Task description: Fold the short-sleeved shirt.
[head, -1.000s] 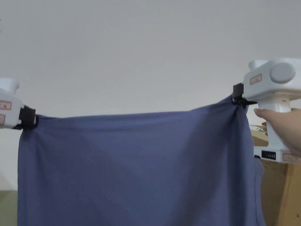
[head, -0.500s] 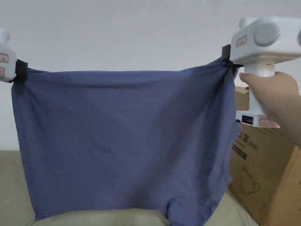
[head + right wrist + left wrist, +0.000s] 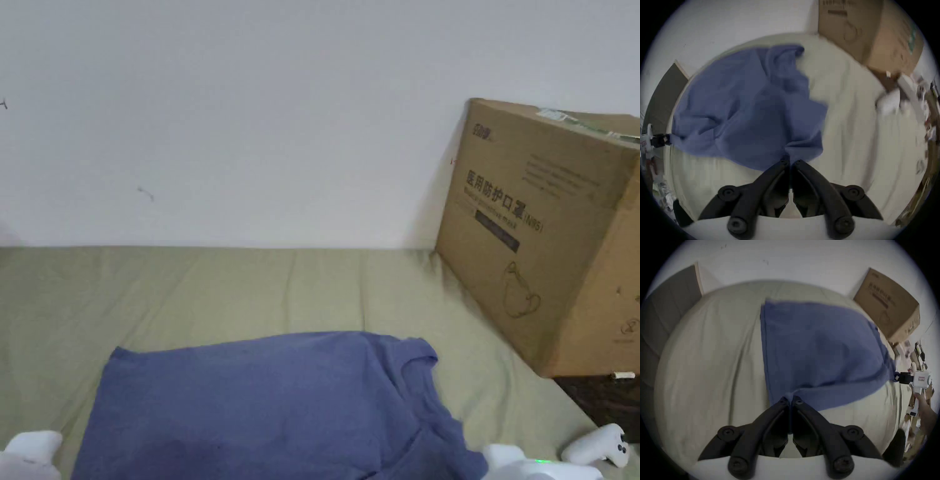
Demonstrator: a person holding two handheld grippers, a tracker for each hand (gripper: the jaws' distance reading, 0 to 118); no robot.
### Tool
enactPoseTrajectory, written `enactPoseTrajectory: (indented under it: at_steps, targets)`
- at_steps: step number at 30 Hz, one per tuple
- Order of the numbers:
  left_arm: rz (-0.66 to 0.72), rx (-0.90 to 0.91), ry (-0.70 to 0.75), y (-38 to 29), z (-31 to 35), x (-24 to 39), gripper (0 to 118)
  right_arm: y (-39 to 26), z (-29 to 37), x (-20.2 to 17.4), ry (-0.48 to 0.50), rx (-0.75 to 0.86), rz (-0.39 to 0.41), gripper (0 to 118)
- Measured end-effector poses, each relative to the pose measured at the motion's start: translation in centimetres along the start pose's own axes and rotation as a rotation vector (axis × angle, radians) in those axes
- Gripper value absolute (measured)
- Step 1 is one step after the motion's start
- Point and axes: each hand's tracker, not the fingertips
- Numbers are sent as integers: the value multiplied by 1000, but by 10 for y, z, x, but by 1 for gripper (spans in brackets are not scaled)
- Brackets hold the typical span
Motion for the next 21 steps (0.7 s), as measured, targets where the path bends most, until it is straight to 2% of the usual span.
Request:
enactPoseTrajectory:
  at_steps: [1,4,7,11,16,21]
  targets:
    - [14,-25,-23,-16,6,-6,2,-18,8,7,33,-2,16,1]
    - [-58,-56,8,-72,37,-3,2,-65,46,18,34,-2,123,1]
    - [-54,-115,-17,-120,60,0,2,-102,69,25,53,-123,135,1]
    - [-43,-142,-35,-159,85,2,2,-137,87,30,65,-160,186,1]
    - [-52,-182,-36,-166,79,2,2,-146,83,33,67,-201,178,1]
    - [28,-212,-15,-162,65,17,4,-134,73,25,49,-256,93,3]
